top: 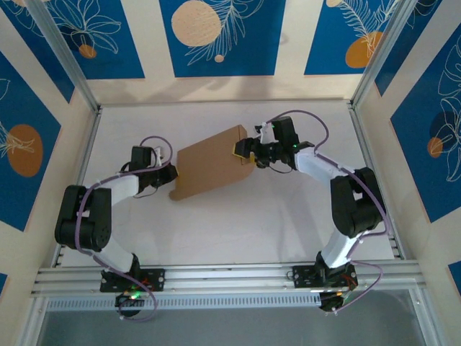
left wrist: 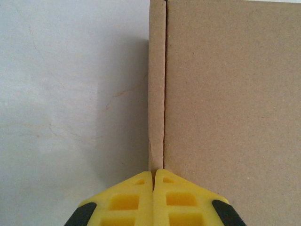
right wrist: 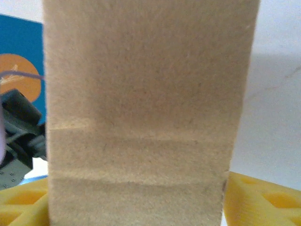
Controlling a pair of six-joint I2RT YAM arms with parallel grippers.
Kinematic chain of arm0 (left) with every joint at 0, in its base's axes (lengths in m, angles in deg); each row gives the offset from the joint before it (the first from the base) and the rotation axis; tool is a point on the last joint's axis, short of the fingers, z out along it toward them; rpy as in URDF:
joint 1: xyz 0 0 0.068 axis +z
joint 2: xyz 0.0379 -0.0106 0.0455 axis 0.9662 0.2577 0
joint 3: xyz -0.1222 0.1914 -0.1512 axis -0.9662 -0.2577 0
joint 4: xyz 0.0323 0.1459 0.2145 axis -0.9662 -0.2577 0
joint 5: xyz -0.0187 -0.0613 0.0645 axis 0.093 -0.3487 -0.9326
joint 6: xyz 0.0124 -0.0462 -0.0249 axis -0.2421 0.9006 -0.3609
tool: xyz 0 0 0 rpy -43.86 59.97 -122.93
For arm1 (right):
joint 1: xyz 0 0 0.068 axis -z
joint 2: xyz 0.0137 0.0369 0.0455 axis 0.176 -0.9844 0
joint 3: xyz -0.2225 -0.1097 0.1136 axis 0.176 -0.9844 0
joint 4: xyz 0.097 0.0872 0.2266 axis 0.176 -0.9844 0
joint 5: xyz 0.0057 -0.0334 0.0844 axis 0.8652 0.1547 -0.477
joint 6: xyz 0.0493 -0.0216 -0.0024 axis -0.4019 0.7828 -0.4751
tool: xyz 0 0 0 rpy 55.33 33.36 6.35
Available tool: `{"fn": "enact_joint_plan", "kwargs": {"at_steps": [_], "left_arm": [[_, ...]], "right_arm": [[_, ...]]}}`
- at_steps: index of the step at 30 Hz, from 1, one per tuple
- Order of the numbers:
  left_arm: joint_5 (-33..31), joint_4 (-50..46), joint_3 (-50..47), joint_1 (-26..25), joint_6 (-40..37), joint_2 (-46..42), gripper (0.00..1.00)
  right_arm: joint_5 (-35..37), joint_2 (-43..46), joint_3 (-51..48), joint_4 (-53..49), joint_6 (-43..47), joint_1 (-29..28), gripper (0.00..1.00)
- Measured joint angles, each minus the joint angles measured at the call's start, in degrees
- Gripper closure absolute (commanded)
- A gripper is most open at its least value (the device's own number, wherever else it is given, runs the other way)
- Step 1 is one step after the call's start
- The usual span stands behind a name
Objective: Fold the paper box
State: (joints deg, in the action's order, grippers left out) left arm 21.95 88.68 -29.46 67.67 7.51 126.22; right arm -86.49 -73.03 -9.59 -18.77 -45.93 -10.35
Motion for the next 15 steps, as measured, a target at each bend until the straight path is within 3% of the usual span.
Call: {"fn": "enact_joint_plan", "kwargs": {"at_steps": [6, 13, 15], "left_arm": [[-2.56, -5.03, 2.47, -2.21, -1.68, -0.28, 1.0], [-4.9, -8.59, 3.74, -4.39, -2.95, -0.81, 1.0], [-4.98, -8.79, 3.76, -4.59, -2.99, -0.96, 0.93]], "right_arm": [[-2.78, -1.44, 1.46, -4.2, 2.56, -0.48, 0.23], [-4.11, -2.82, 1.05, -3.91, 0.37, -0.22, 0.53], [-4.87, -2.8, 0.55, -3.37, -0.35, 0.0, 0.57]]}}
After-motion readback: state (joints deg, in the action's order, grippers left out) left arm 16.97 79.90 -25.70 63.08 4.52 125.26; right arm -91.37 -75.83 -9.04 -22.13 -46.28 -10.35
